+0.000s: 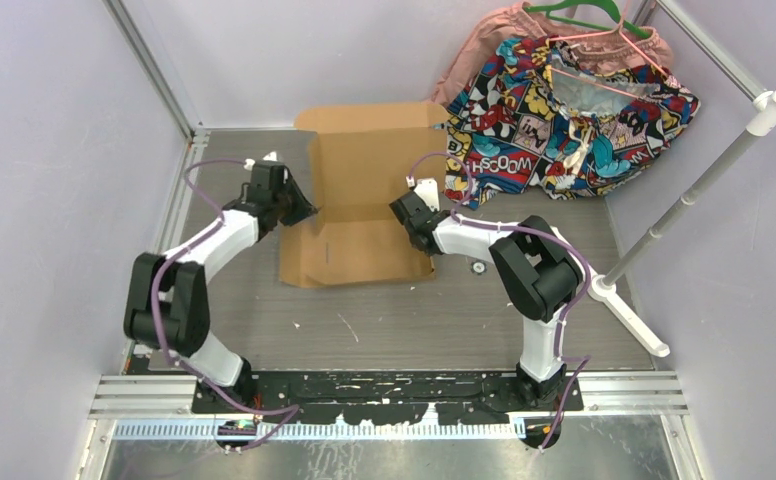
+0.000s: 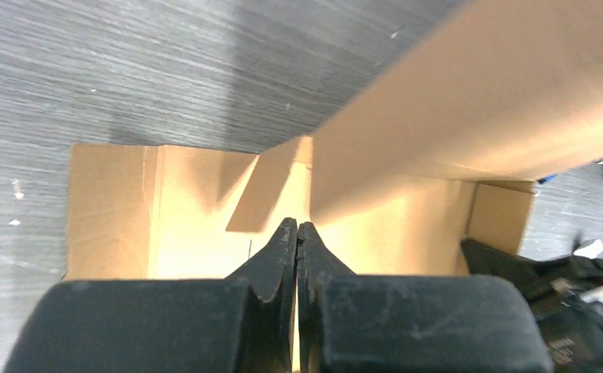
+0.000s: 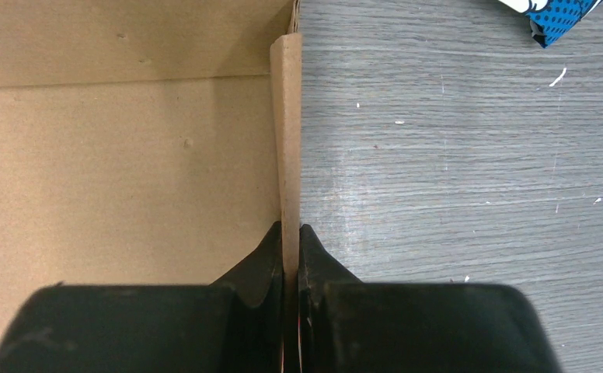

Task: Fold the paper box
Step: Fold the paper box at the center of the board.

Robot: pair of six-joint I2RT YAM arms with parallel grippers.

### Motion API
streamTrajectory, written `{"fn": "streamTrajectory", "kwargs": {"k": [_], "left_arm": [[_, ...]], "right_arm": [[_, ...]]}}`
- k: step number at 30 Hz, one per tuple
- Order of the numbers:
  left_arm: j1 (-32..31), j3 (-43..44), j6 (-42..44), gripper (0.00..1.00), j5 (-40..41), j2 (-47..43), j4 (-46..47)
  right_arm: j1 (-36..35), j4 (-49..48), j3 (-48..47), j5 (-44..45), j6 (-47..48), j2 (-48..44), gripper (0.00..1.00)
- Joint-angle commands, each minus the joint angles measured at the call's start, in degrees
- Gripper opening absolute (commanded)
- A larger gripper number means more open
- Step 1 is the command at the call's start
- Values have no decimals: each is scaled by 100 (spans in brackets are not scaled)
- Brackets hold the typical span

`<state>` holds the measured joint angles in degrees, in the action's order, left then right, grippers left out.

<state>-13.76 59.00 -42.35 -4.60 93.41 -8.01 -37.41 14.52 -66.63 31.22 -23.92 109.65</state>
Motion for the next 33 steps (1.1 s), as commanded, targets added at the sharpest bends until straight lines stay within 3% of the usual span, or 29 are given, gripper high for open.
{"fn": "streamTrajectory", "kwargs": {"k": [1, 7, 18, 26, 33], "left_arm": [[18, 455, 406, 0, 282, -753, -679], [22, 419, 502, 0, 357, -1502, -1626], [-175, -1217, 102, 0, 415, -3187, -2217], [-521, -1796, -150, 0, 761, -3313, -2251], [-843, -1887, -354, 0, 932, -2874, -1813]], "right_arm": [[23, 335, 150, -274, -34, 362, 1], [41, 369, 84, -301, -34, 375, 1], [53, 347, 44, -283, -60, 427, 1], [63, 353, 63, -303, -79, 390, 1], [59, 345, 89, -302, -78, 349, 1]]}}
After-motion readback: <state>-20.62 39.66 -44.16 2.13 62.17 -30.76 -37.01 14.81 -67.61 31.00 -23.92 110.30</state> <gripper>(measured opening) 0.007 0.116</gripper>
